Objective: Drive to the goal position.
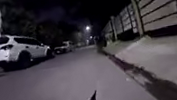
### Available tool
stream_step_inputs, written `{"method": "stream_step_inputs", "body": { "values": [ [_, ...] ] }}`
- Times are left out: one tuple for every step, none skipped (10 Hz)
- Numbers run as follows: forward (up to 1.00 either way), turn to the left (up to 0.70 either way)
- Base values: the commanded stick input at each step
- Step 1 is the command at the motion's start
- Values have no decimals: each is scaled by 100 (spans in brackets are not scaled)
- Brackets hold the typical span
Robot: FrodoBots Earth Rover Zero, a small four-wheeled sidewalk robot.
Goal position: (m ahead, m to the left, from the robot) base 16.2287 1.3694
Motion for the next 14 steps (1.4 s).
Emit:
{"method": "stream_step_inputs", "body": {
  "values": [
    [50, 0],
    [50, 0],
    [50, 0],
    [50, 0],
    [50, 0],
    [50, 0],
    [50, 0],
    [50, 0],
    [50, 0],
    [50, 0],
    [50, 0],
    [50, 0],
    [50, 0],
    [50, 0]
  ]
}}
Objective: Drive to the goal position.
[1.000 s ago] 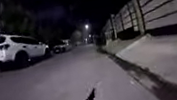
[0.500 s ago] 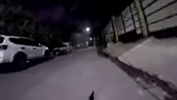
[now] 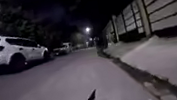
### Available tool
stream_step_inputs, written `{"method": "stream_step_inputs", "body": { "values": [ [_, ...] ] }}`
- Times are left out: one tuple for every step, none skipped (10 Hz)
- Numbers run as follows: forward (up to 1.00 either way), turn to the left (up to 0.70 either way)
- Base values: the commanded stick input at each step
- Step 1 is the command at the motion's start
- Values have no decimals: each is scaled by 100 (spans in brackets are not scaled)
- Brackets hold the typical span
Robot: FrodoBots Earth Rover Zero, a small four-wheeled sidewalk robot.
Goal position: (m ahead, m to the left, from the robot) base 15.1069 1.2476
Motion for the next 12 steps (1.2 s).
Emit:
{"method": "stream_step_inputs", "body": {
  "values": [
    [50, 0],
    [50, 0],
    [50, 0],
    [50, 0],
    [50, 0],
    [50, 0],
    [50, 0],
    [50, 0],
    [50, 0],
    [50, 0],
    [50, 0],
    [50, 0]
  ]
}}
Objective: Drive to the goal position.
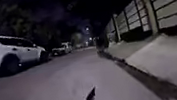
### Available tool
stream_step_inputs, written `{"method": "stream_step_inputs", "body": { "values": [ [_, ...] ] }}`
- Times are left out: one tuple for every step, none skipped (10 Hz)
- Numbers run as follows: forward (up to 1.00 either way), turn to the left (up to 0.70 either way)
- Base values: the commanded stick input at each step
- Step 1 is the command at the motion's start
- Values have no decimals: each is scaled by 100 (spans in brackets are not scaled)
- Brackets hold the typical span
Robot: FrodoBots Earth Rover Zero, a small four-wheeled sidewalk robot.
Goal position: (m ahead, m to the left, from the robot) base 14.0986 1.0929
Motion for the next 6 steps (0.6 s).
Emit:
{"method": "stream_step_inputs", "body": {
  "values": [
    [50, 0],
    [50, 0],
    [50, 0],
    [50, 0],
    [50, 0],
    [50, 0]
  ]
}}
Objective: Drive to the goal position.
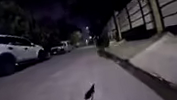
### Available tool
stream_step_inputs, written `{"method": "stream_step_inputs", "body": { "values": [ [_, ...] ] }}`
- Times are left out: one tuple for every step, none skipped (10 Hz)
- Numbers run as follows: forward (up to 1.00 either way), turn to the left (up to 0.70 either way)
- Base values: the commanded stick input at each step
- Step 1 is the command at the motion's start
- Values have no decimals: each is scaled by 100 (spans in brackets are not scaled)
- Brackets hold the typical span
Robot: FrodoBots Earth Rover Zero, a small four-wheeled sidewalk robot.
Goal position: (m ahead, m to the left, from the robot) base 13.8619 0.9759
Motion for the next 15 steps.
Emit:
{"method": "stream_step_inputs", "body": {
  "values": [
    [50, 0],
    [50, 0],
    [50, 0],
    [50, 0],
    [50, 0],
    [50, 0],
    [50, 0],
    [50, 0],
    [50, 0],
    [50, 0],
    [50, 0],
    [50, 0],
    [50, 0],
    [50, 0],
    [50, 0]
  ]
}}
